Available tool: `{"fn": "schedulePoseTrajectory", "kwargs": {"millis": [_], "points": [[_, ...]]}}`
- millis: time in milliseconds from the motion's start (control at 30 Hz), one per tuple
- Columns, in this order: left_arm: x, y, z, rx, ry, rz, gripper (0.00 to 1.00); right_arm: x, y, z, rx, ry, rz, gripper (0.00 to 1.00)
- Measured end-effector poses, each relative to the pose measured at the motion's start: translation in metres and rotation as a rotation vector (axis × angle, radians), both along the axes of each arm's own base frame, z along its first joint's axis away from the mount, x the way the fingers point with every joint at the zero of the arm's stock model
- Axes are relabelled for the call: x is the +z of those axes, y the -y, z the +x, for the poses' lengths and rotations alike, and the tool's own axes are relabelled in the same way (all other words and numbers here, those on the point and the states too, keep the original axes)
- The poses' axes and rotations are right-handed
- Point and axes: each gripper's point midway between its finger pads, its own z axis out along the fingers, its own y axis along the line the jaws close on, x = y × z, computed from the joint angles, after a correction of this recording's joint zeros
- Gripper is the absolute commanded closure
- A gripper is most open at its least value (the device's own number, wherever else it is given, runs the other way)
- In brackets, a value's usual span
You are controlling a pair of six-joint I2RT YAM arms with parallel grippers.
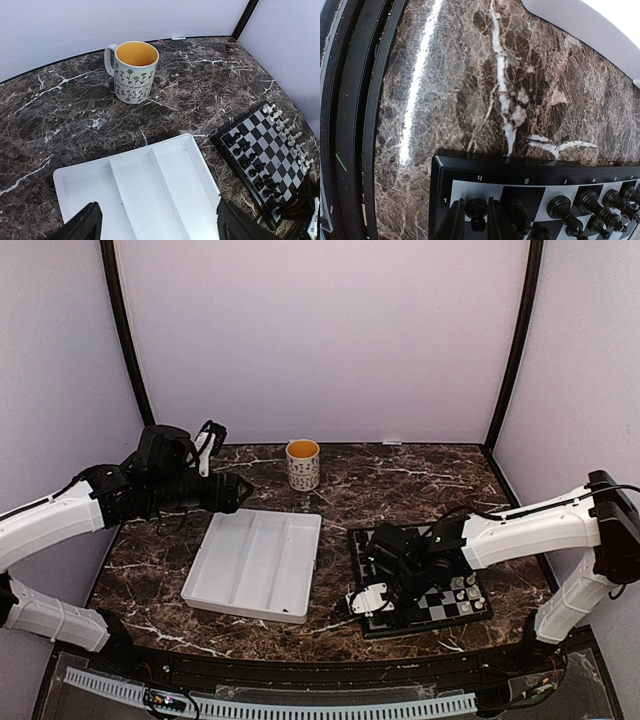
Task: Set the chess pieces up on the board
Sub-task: Place the rook at a8.
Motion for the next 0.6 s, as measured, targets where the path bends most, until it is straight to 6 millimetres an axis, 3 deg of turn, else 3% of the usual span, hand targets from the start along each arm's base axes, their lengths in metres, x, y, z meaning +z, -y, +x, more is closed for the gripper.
{"fn": "schedulePoseTrajectory", "kwargs": {"millis": [200,300,467,600], "points": [[-0.004,0.002,0.0,-0.005,-0.011,0.004,0.2,0.004,-0.001,-0.001,-0.002,-0.008,-0.003,0.76],[-0.007,0.004,-0.001,-0.019,-0.022,0.003,0.31,0.018,-0.009,0.0,0.002,-0.016,0.013,0.75],[-0.029,0.015,-0.012,-0.094,-0.1,0.043,0.45,0.064,-0.033,0.009,0.003,-0.008,0.11,0.75],[-0.062,0.039,-0.037,-0.208,-0.231,0.13,0.52,0.099,-0.033,0.031,-0.063,-0.016,0.195,0.74]]}}
